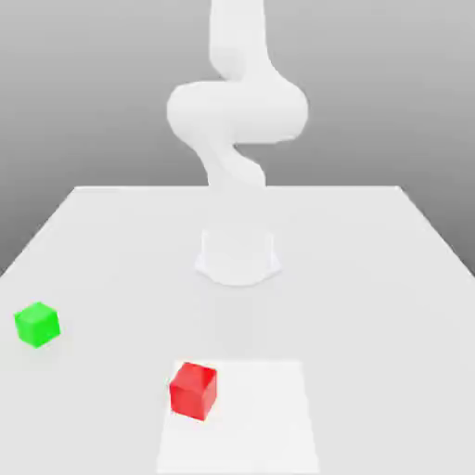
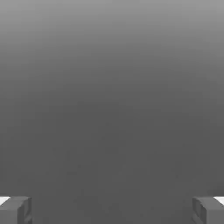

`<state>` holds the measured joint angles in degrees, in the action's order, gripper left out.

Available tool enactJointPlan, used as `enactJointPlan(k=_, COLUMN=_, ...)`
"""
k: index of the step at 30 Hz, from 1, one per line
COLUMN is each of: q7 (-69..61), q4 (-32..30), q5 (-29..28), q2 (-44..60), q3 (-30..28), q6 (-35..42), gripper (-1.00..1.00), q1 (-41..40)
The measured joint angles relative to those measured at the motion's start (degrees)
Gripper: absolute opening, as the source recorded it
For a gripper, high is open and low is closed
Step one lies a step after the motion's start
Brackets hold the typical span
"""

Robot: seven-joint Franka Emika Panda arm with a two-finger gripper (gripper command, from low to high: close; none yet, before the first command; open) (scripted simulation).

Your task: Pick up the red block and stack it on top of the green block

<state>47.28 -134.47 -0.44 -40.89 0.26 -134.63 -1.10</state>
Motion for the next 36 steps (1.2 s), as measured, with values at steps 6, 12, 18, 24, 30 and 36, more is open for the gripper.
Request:
enactJointPlan(k=6, q7=3.8, q4=-6.9, q5=-1.1, q2=13.1, q3=0.2, q6=-7.5, gripper=0.00, q1=-2.6)
enactJointPlan(k=12, q7=7.0, q4=-13.6, q5=-1.7, q2=25.6, q3=-0.2, q6=-14.6, gripper=0.00, q1=-4.7)
enactJointPlan(k=18, q7=9.1, q4=-20.2, q5=-0.7, q2=38.0, q3=-1.3, q6=-21.7, gripper=0.00, q1=-6.3)
enactJointPlan(k=24, q7=9.0, q4=-21.6, q5=0.9, q2=50.5, q3=-0.9, q6=-31.1, gripper=0.00, q1=-6.9)
enactJointPlan(k=30, q7=8.9, q4=-20.8, q5=1.1, q2=55.8, q3=-0.7, q6=-35.6, gripper=-1.00, q1=-7.1)
enactJointPlan(k=36, q7=9.1, q4=-21.3, q5=0.9, q2=52.5, q3=-0.6, q6=-32.8, gripper=-1.00, q1=-7.2)
